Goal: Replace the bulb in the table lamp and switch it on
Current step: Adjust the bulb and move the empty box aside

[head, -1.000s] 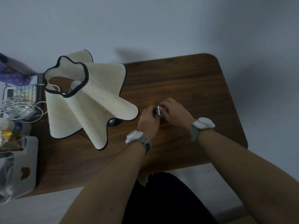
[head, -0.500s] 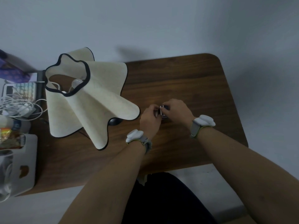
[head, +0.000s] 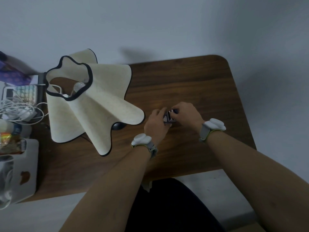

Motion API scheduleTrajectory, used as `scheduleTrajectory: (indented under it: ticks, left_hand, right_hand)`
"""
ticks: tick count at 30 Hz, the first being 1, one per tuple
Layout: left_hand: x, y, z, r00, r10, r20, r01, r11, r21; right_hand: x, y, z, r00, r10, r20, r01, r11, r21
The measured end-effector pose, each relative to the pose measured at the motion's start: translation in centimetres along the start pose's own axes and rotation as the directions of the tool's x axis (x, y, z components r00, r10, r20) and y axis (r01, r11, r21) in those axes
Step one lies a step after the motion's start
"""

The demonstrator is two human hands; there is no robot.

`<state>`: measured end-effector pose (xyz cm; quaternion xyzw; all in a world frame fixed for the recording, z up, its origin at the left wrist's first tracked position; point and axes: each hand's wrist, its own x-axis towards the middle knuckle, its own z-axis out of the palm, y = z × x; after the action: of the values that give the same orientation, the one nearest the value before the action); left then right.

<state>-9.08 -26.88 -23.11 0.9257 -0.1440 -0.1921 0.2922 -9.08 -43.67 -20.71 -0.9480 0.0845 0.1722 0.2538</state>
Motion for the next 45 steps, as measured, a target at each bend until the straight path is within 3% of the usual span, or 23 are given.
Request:
scheduleTrajectory:
  ticks: [8,18,23,28,31,36,45]
  left_hand:
    - [0.6,0.6,0.0,0.999,0.033,-0.035,-0.026,0.982,0.187]
    - [-0.1,0.9,0.1,0.997,0.072,-0.001,-0.072,0.997,-0.031]
    - [-0.5,1.0,0.3,0.998,0.068,0.011,-0.067,0.998,-0.021]
    - [-0.7,0.8,0.3,0.995,0.095,0.01,-0.096,0.995,0.039]
    - [-0.7,0.5,0.3,0.995,0.101,0.017,-0.102,0.992,0.068]
    - [-0.4,0.7,0.8,0.999,0.047,0.001,-0.047,0.999,0.014]
    - [2.3,1.8,1.4,0.998,-0.055,-0.026,0.052,0.991,-0.125]
  right_hand:
    - [-0.6,0.8,0.0,1.0,-0.008,0.004,0.008,0.998,-0.059]
    - [-0.9,2.0,0.2,0.988,0.085,0.131,-0.093,0.994,0.059]
    - [-0.8,2.3,0.9,0.987,0.075,0.142,-0.067,0.996,-0.061]
    - [-1.1,2.5,1.4,0.998,-0.024,0.05,0.033,0.981,-0.192]
    - [-1.0,2.6,1.5,0.995,-0.041,0.09,0.058,0.978,-0.202]
    - [-1.1,2.1,1.4,0.988,0.061,0.144,-0.047,0.994,-0.095]
    - [-2.4,1.7,0.5,0.978,0.006,0.211,0.023,0.99,-0.137]
